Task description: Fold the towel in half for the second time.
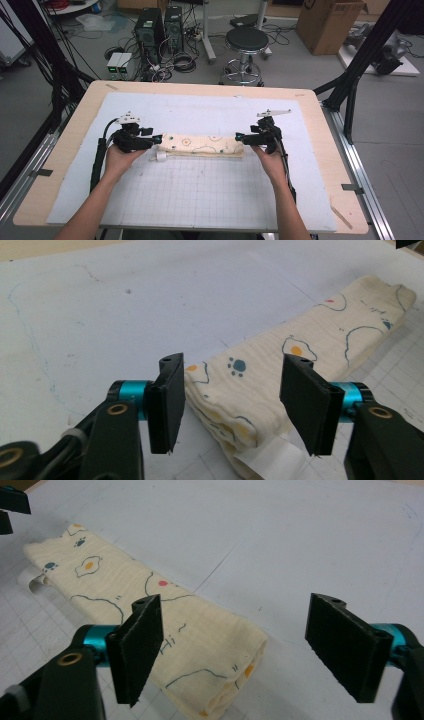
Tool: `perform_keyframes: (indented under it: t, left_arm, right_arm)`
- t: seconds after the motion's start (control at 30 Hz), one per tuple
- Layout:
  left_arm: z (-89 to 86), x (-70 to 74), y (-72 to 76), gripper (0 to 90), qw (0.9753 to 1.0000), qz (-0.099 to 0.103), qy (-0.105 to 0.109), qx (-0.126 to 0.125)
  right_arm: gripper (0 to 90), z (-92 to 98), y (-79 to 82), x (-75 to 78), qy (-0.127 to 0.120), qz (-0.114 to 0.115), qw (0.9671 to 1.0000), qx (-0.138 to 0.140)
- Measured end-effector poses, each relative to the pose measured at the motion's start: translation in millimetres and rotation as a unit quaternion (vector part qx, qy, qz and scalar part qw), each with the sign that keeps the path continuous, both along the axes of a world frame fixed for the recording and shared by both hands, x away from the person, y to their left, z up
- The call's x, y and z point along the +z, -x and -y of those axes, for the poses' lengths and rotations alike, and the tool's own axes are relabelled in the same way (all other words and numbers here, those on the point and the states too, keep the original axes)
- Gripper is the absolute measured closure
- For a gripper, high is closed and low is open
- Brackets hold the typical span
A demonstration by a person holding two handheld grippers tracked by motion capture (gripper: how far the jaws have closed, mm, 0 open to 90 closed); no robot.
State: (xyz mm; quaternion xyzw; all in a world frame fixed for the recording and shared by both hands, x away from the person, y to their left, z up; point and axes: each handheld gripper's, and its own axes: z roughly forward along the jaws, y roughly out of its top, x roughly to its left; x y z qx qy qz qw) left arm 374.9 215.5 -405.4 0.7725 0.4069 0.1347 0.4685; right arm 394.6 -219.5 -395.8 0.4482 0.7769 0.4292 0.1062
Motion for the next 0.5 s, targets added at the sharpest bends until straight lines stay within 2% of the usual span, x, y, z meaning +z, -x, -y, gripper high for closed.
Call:
perform_keyframes:
  t: [0.23, 0.37, 0.5]
  left_arm:
    - [4.0, 7.6, 8.1, 34.5, 0.9997, 0.02, -0.006, -0.009]
    - [3.3, 8.0, 8.1, 28.6, 0.9998, 0.015, 0.005, -0.008]
    - [3.4, 7.6, 8.6, 27.4, 0.9998, 0.013, -0.001, -0.012]
  right_arm:
    - [12.3, -0.8, 4.6, 4.3, 0.003, 0.009, 1.0, -0.003]
    - [12.3, -0.8, 6.5, 6.3, 0.002, 0.014, 0.9999, -0.004]
    - [12.3, 0.2, 7.3, 6.8, 0.002, 0.017, 0.9999, -0.003]
